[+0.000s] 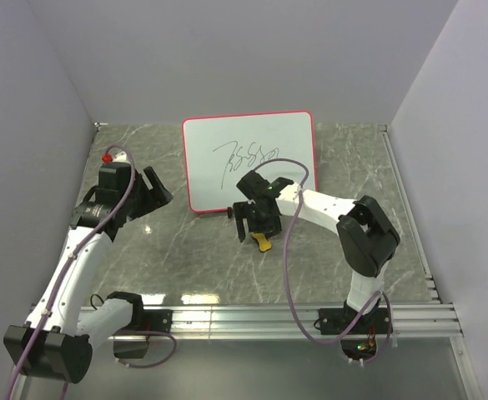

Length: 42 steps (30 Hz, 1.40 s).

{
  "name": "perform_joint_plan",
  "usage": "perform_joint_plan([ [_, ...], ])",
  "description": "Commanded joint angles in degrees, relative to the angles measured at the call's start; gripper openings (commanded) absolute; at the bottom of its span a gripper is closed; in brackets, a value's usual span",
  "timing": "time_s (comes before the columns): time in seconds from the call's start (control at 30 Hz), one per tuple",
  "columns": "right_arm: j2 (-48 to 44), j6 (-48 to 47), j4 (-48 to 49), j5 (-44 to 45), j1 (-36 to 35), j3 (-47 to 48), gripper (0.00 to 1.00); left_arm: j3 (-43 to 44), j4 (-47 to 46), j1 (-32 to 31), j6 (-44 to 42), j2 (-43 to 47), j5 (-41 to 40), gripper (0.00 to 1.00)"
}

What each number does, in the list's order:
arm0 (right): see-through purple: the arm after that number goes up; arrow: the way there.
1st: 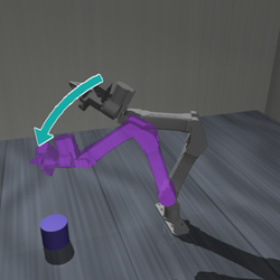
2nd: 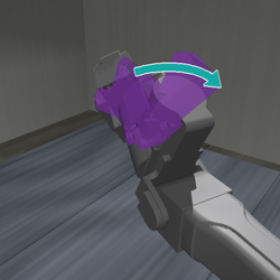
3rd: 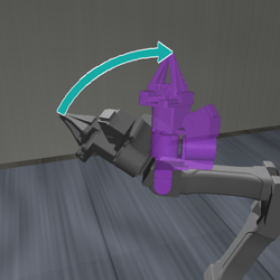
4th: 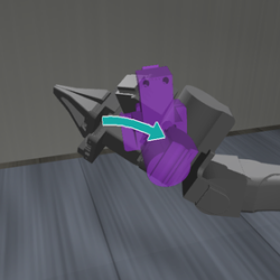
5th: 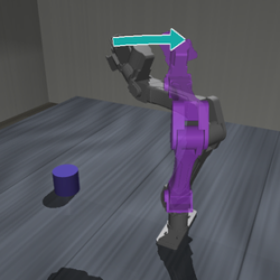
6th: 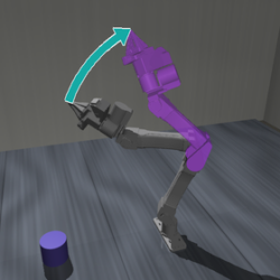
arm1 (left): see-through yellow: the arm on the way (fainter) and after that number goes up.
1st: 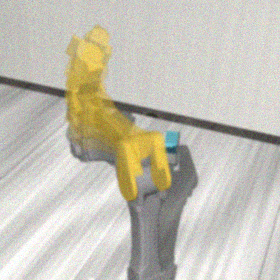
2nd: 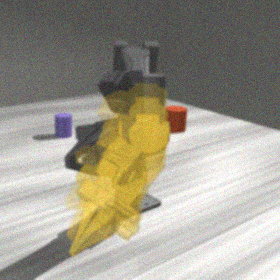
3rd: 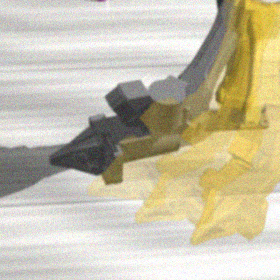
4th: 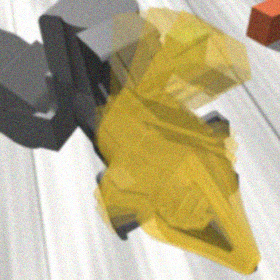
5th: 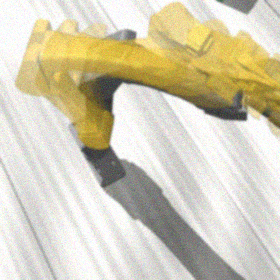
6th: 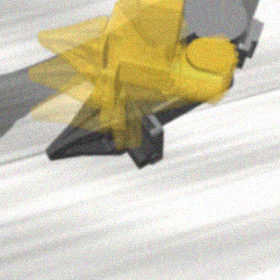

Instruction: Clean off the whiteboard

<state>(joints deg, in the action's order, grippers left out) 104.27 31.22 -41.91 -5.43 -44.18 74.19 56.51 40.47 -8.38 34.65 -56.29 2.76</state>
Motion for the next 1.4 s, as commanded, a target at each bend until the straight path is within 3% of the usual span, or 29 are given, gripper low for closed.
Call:
perform_joint_plan([
  [0.0,-1.9,1.5,-1.0,5.3,0.2,0.6,0.88,1.1,0.1,-1.0,-1.1,0.5,-1.3,0.79],
  [0.33,0.8,0.6,-1.6,9.0,0.2,1.5,0.88,1.2,0.0,-2.8,-1.1,-1.1,-1.5,0.78],
  [0.47,3.0,0.8,-0.9,9.2,0.1,1.9,0.82,2.0,1.1,-3.0,-1.2,-0.6,-2.3,0.77],
  [0.63,5.2,1.2,-0.9,10.3,-0.3,2.8,0.66,2.5,2.9,-3.0,-1.3,0.0,-2.6,0.77],
  [0.8,5.0,1.9,-0.5,10.6,-0.3,2.5,0.41,2.5,3.7,-3.1,-0.8,1.1,-2.6,0.78],
  [1.07,1.6,2.1,-2.1,11.8,-0.3,0.3,0.0,1.5,2.1,-3.0,2.6,1.8,-9.5,0.77],
  [1.2,-4.1,1.9,-3.2,11.7,-0.3,-2.4,0.0,0.0,-5.9,-3.0,-1.7,3.6,-9.0,0.79],
  [1.37,-10.8,2.4,-3.5,9.8,-0.4,-5.6,0.0,4.4,-12.1,-1.7,-6.5,-3.6,-2.6,0.79],
])
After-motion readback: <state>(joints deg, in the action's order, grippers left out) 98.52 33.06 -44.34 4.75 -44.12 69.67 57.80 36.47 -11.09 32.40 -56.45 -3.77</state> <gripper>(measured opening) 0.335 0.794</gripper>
